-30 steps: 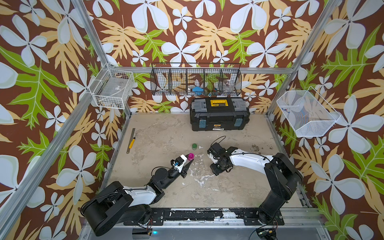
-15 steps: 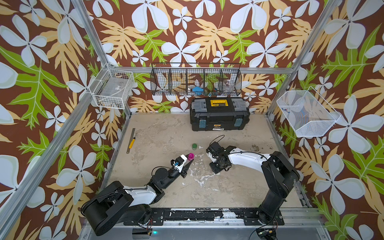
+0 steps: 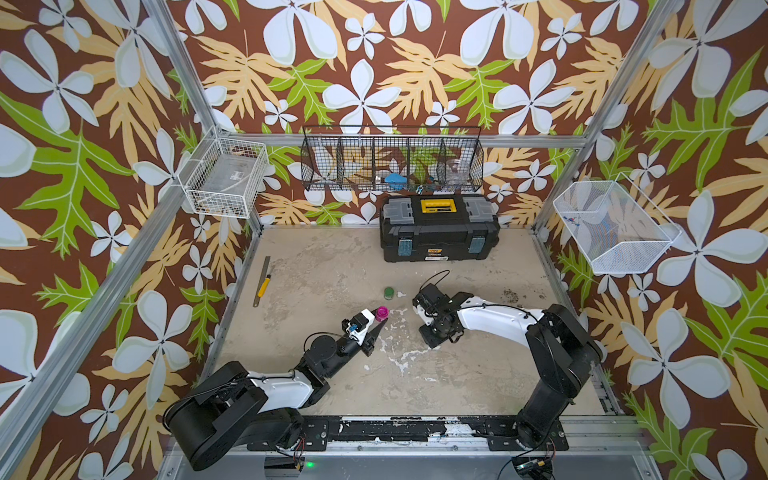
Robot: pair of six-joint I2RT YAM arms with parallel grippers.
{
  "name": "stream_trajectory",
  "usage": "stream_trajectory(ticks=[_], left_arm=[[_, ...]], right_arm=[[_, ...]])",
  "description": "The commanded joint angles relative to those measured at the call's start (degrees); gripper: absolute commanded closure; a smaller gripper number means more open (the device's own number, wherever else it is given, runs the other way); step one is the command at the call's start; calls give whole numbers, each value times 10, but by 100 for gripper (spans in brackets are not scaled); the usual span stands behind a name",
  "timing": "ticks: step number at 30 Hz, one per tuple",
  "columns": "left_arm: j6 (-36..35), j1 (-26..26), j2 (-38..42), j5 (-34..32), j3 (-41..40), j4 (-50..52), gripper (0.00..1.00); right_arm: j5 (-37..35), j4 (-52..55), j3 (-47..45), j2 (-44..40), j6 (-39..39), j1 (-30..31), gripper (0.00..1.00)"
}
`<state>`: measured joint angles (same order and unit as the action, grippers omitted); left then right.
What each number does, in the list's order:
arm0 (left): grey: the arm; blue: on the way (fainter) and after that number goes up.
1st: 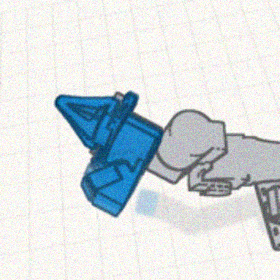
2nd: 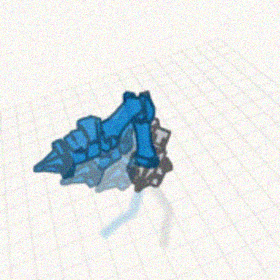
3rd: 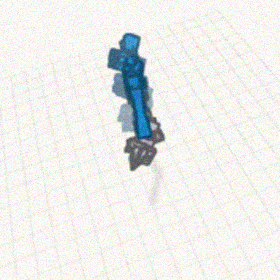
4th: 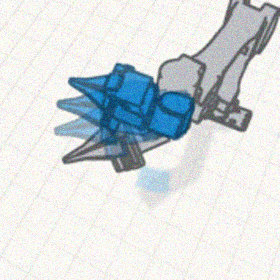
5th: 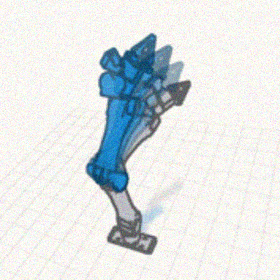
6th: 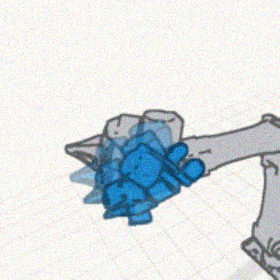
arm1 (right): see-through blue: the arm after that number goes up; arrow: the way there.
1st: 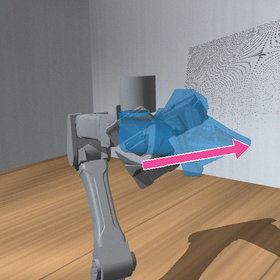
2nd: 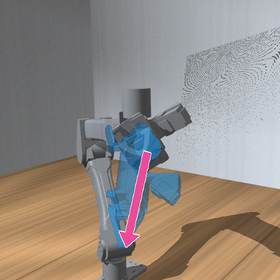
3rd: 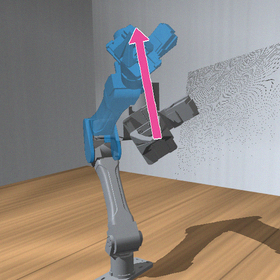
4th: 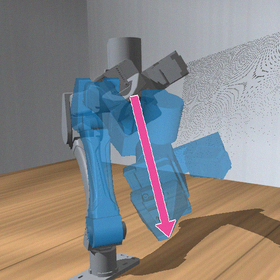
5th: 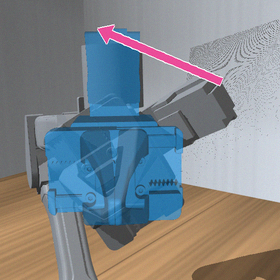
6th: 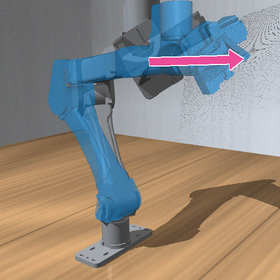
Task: Close the paint jar lid
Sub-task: Pick up the lid from the center of the board.
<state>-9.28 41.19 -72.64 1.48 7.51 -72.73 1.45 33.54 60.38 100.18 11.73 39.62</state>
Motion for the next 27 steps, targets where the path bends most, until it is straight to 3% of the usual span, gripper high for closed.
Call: stream_trajectory(ticks=[1, 14, 27], left_arm=[[0, 0, 1, -1, 4, -11, 91], [0, 0, 2, -1, 4, -9, 91], [0, 0, 1, 4, 4, -8, 91]], right_arm=[[-4, 13, 0, -2, 4, 3, 56], [-15, 18, 3, 8, 5, 5, 58], [-13, 25, 15, -9, 3, 5, 67]])
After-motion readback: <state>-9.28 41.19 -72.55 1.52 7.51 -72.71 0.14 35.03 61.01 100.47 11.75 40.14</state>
